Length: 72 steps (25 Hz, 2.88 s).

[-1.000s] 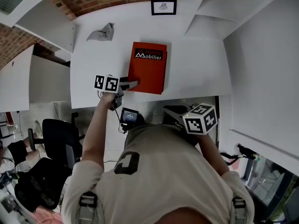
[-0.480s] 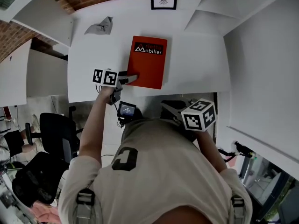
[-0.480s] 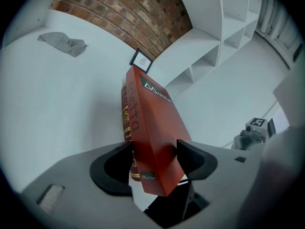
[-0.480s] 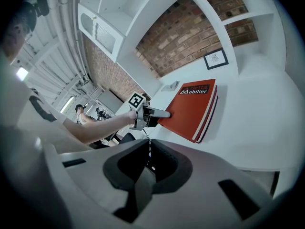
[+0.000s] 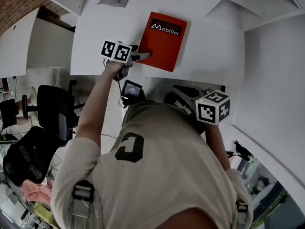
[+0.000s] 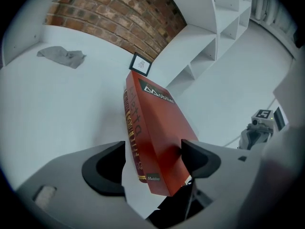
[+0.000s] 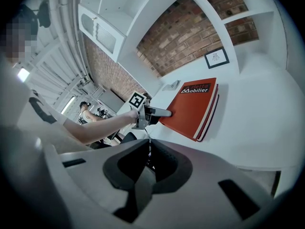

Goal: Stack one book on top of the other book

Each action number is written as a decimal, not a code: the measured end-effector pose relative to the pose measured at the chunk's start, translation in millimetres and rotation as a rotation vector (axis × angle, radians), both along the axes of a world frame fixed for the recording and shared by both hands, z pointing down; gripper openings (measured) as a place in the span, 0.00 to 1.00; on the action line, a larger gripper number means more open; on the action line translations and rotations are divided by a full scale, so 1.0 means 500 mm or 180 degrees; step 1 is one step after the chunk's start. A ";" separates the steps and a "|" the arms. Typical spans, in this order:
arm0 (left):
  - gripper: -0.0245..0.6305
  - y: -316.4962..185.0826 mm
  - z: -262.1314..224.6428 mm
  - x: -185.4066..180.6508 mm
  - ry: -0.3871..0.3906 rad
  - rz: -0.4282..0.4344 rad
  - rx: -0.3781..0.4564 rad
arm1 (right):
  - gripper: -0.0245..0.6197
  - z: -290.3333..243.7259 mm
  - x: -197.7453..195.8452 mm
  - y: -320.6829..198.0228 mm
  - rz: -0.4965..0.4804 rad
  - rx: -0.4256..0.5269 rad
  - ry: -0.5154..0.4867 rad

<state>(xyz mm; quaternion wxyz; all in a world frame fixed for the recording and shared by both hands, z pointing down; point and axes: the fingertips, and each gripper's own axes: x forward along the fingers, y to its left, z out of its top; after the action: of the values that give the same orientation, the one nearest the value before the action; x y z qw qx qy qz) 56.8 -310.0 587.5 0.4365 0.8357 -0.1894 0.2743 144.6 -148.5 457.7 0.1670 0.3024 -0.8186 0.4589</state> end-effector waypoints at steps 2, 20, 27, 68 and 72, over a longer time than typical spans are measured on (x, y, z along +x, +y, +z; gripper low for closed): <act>0.58 -0.004 -0.003 -0.005 -0.0049 -0.0049 0.0110 | 0.05 -0.001 -0.002 0.001 -0.0014 0.0013 -0.0006; 0.59 0.075 -0.250 -0.130 0.0638 -0.0780 0.0945 | 0.05 -0.015 -0.057 -0.007 -0.0242 0.0134 -0.0022; 0.58 0.097 -0.322 -0.179 0.0776 -0.0753 0.1332 | 0.05 -0.034 -0.125 -0.016 -0.0456 0.0319 -0.0117; 0.05 0.268 -0.309 -0.445 0.0314 -0.0967 0.1921 | 0.05 -0.032 -0.409 0.100 -0.1121 0.0299 0.0267; 0.05 0.297 -0.326 -0.370 0.0076 -0.0745 0.2176 | 0.05 -0.061 -0.383 0.104 -0.1132 0.0527 0.0108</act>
<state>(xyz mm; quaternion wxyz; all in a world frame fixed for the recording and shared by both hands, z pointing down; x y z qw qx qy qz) -128.4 -161.3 424.6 0.1624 0.9091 -0.3595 0.1335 -46.9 -96.6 427.1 0.2338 0.1734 -0.8911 0.3482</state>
